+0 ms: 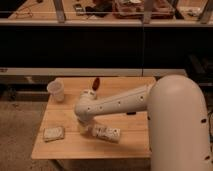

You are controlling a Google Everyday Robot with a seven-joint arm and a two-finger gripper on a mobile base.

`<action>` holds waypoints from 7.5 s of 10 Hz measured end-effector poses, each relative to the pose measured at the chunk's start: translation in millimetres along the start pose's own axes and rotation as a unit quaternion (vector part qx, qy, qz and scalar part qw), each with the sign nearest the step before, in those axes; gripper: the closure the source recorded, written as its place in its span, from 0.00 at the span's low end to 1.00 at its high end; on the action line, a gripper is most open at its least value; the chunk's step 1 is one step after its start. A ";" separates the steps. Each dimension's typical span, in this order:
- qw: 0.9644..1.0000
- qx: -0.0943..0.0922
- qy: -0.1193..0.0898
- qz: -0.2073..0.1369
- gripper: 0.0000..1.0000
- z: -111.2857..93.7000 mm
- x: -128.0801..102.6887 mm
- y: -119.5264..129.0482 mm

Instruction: Stand the bottle upright

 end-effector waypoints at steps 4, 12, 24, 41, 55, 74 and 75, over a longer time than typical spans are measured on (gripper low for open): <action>1.000 -0.001 0.004 0.008 0.44 -4.3 2.1 8.3; 0.999 -0.003 0.016 -0.040 0.22 -10.3 -9.6 0.3; 0.998 -0.002 0.011 -0.058 0.64 -8.8 -9.0 -9.3; 0.907 0.040 0.385 0.165 0.64 -176.8 24.4 53.3; 0.892 0.009 0.432 0.133 0.64 -177.7 33.7 73.4; 0.878 -0.010 0.462 0.122 0.57 -153.4 129.3 117.1; 0.877 -0.010 0.466 0.114 0.42 -152.3 130.9 114.3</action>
